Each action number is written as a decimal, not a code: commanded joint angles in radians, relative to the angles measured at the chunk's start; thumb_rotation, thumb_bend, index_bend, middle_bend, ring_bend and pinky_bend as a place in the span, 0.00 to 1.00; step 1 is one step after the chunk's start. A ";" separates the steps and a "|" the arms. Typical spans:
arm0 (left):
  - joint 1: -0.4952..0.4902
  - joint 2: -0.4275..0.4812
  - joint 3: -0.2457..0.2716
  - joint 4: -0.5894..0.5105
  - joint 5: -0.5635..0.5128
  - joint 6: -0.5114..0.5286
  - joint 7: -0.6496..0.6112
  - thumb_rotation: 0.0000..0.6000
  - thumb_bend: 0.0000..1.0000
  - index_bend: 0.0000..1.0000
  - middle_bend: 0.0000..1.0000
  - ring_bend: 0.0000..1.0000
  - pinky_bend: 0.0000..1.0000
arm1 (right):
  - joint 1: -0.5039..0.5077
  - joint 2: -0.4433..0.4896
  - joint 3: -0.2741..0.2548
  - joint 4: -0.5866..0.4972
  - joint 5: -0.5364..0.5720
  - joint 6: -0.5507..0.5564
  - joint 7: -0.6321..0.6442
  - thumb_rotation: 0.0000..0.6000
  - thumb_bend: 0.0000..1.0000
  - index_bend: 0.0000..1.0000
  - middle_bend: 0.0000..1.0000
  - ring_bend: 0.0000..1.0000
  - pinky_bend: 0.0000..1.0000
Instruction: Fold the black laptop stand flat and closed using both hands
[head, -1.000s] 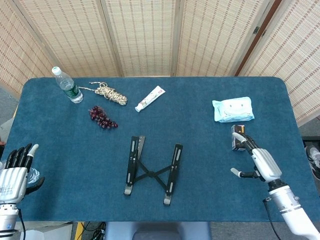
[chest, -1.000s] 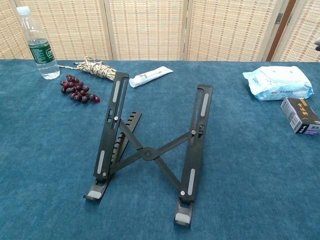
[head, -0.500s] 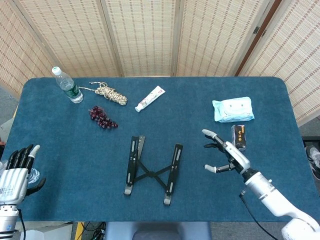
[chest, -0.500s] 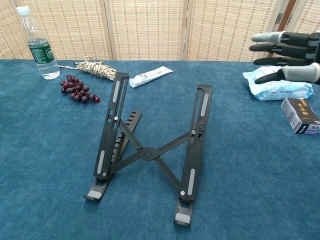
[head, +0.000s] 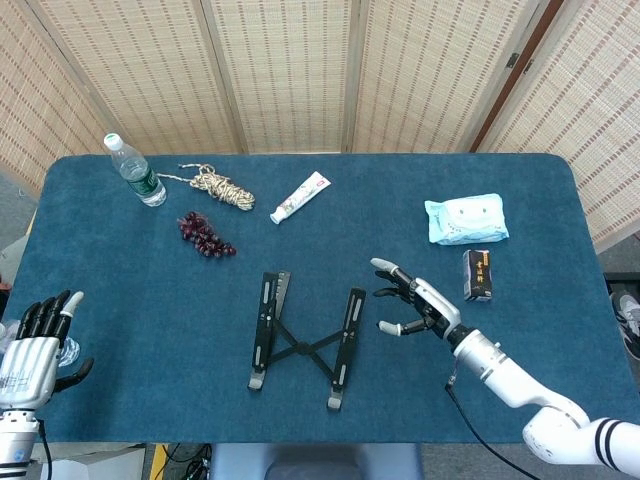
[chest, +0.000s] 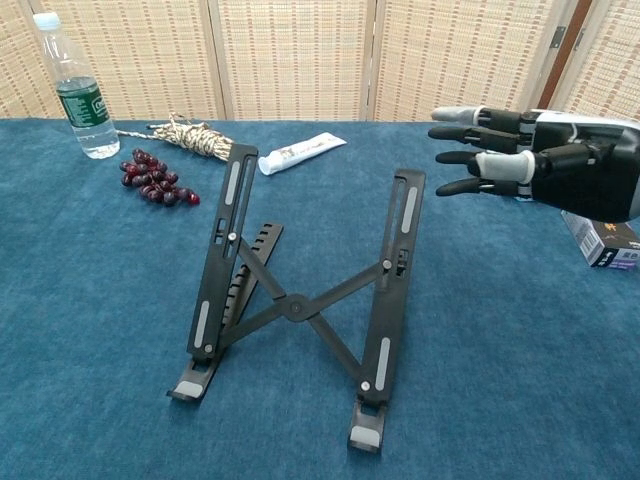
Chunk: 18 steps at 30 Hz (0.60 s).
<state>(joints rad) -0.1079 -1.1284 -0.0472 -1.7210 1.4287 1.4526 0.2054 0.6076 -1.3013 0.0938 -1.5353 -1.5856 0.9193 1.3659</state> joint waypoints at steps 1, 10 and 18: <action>0.000 0.000 0.001 0.000 0.001 -0.001 0.000 1.00 0.23 0.00 0.04 0.03 0.00 | 0.019 -0.040 -0.002 0.034 0.007 -0.003 0.034 1.00 0.12 0.00 0.02 0.00 0.20; 0.003 0.004 0.005 -0.007 0.002 -0.001 0.002 1.00 0.23 0.00 0.04 0.03 0.00 | 0.056 -0.112 -0.029 0.094 -0.016 -0.003 0.110 1.00 0.12 0.00 0.02 0.00 0.20; 0.005 0.004 0.008 -0.012 0.001 0.000 0.006 1.00 0.23 0.00 0.04 0.03 0.00 | 0.066 -0.112 -0.080 0.076 -0.093 0.068 0.172 1.00 0.10 0.00 0.04 0.00 0.20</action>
<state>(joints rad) -0.1026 -1.1243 -0.0395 -1.7329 1.4300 1.4526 0.2115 0.6732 -1.4168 0.0250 -1.4513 -1.6633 0.9705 1.5290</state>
